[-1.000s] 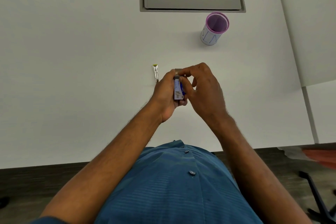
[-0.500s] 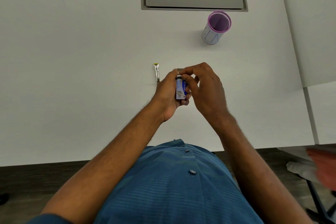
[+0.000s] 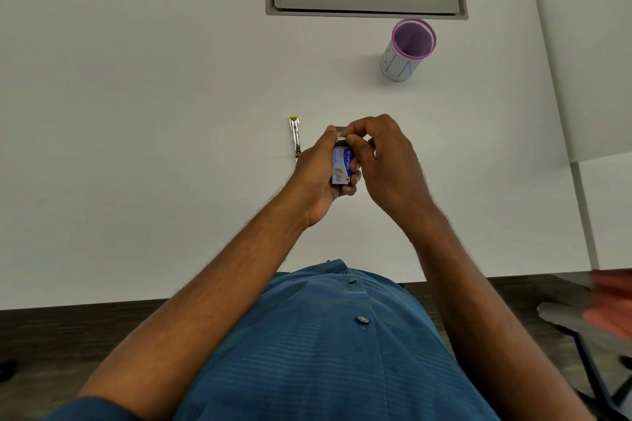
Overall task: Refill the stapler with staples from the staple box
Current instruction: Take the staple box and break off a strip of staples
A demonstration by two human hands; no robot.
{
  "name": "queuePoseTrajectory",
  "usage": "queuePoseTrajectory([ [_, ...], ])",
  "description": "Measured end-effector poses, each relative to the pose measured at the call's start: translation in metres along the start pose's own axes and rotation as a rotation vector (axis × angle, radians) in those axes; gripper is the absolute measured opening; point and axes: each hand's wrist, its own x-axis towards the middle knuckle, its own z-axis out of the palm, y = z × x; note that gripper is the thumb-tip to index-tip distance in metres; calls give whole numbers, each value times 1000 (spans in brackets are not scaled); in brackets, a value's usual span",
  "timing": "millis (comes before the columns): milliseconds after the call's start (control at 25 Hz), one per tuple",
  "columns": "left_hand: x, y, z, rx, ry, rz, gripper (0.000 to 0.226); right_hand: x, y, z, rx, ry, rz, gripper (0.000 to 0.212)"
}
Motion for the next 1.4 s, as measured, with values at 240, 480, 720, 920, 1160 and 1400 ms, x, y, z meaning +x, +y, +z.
queuePoseTrajectory([
  [240, 2, -1, -1, 20, 15, -15, 49, 5, 0, 3, 10, 18, -3, 17],
  [480, 3, -1, -2, -11, 30, -20, 46, 2, 0, 3, -82, 71, -88, 18],
  [720, 4, 1, -2, -12, 53, -7, 35, 3, 7, 4, -100, 25, -163, 20],
  [920, 2, 3, -1, -9, 21, 14, 41, 2, 0, -1, 170, 111, -95, 10],
  [1160, 1, 4, -1, -32, 56, 24, 40, -6, 6, 0, 82, 63, -214, 14],
  [1400, 3, 4, -6, -44, 31, 16, 43, -5, 8, 3, 154, 94, -208, 14],
])
